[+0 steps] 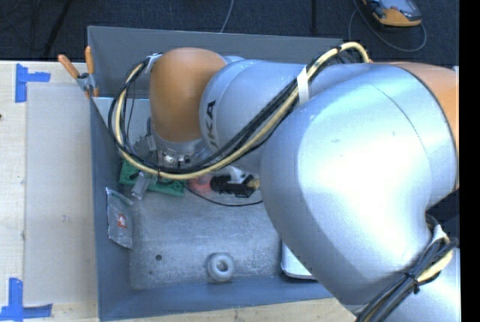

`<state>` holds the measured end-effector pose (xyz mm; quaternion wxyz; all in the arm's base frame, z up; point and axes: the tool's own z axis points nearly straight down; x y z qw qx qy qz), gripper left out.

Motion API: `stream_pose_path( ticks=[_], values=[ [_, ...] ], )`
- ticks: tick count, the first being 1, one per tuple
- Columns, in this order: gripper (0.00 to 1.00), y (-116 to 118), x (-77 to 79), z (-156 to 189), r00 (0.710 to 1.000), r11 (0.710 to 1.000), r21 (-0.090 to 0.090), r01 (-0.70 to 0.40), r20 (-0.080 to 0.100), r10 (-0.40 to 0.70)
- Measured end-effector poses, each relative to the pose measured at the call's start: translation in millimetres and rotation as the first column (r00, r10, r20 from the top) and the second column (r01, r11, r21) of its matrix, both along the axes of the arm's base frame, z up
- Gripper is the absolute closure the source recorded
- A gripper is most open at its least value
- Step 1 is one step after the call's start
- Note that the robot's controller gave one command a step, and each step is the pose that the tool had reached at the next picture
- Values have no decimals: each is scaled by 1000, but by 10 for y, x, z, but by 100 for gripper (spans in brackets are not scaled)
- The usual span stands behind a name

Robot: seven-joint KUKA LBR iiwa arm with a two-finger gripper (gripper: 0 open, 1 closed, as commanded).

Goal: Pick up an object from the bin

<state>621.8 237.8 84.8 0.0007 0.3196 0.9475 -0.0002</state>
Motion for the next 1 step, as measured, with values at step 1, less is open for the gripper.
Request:
stream_pose_path(
  ticks=[1],
  values=[
    [100, -3, 23, 838, 1000, 1000, 4, 0, 6, 0]
  ],
)
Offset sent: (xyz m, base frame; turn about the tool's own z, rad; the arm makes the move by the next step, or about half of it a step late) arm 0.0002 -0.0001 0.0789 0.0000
